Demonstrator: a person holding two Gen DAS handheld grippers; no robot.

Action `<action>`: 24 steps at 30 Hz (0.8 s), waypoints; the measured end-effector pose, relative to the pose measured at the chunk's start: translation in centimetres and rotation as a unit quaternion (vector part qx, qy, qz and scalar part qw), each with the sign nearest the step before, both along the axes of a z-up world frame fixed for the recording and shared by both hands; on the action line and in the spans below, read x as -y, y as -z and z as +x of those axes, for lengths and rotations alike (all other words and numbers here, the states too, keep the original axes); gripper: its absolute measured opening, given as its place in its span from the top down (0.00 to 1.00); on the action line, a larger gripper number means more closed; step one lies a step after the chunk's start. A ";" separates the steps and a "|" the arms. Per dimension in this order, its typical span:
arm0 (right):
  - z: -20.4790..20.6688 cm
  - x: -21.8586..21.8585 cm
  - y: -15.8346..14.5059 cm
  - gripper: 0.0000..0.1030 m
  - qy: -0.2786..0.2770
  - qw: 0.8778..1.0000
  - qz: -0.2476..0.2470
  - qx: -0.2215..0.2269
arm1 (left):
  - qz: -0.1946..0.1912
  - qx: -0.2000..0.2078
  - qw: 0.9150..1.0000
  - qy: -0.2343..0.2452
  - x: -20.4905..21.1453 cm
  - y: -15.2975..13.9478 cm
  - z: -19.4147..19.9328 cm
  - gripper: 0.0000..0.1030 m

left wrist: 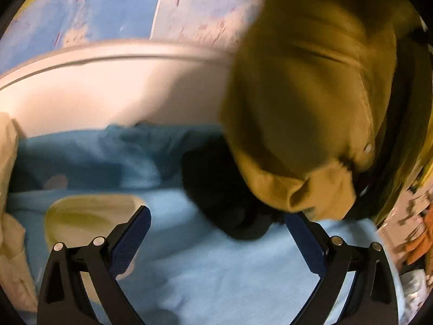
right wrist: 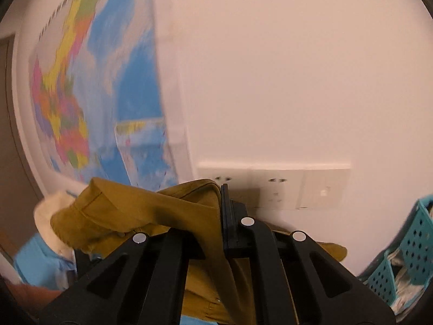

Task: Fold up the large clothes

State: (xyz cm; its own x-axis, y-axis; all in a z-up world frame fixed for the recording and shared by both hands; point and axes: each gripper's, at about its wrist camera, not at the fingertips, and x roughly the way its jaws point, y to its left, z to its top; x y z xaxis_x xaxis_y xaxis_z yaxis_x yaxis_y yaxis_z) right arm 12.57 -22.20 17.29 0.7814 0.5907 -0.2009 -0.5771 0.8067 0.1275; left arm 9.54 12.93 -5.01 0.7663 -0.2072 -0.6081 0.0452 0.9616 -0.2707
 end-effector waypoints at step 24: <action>-6.3 10.5 -4.1 0.97 0.054 0.997 0.035 0.037 | 0.023 0.136 0.986 0.093 7.2 -11.8 2.0 0.97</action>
State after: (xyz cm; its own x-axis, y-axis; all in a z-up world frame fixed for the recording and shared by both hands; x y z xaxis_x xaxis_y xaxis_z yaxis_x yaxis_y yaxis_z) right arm 6.24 -32.68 21.35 0.8521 0.5136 -0.1009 -0.4981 0.8549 0.1453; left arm 11.51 5.77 6.74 0.8537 -0.3360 -0.3979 0.2860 0.9410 -0.1812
